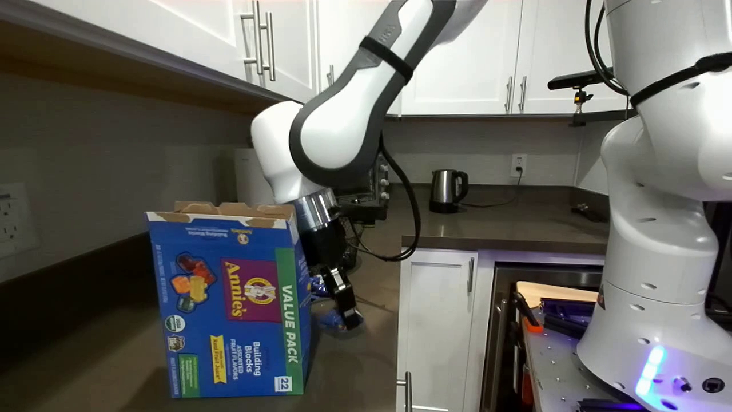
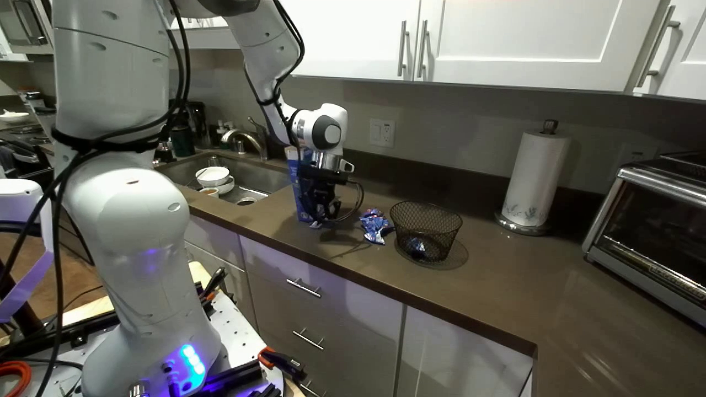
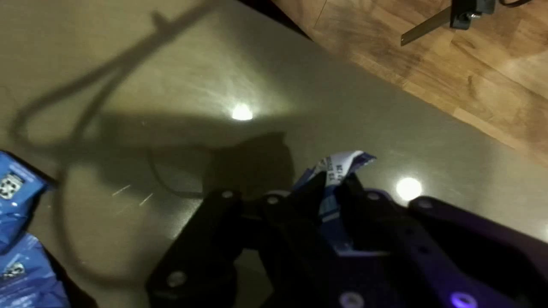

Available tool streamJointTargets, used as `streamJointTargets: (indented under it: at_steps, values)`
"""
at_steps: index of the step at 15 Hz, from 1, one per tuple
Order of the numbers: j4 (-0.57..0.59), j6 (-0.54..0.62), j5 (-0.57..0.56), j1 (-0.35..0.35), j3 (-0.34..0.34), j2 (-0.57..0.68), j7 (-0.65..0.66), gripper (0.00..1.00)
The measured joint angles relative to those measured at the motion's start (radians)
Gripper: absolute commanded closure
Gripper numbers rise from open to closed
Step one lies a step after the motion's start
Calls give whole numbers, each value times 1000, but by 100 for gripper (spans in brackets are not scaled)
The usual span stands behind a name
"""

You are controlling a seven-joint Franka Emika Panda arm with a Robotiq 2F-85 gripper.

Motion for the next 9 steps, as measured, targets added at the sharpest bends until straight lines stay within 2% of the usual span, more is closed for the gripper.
streamJointTargets:
  at_steps: [5,9]
  values:
    - [50,-220,7,-19,-17,-146,-1,96]
    - [95,-268,7,-12,-20,-243,-3,96]
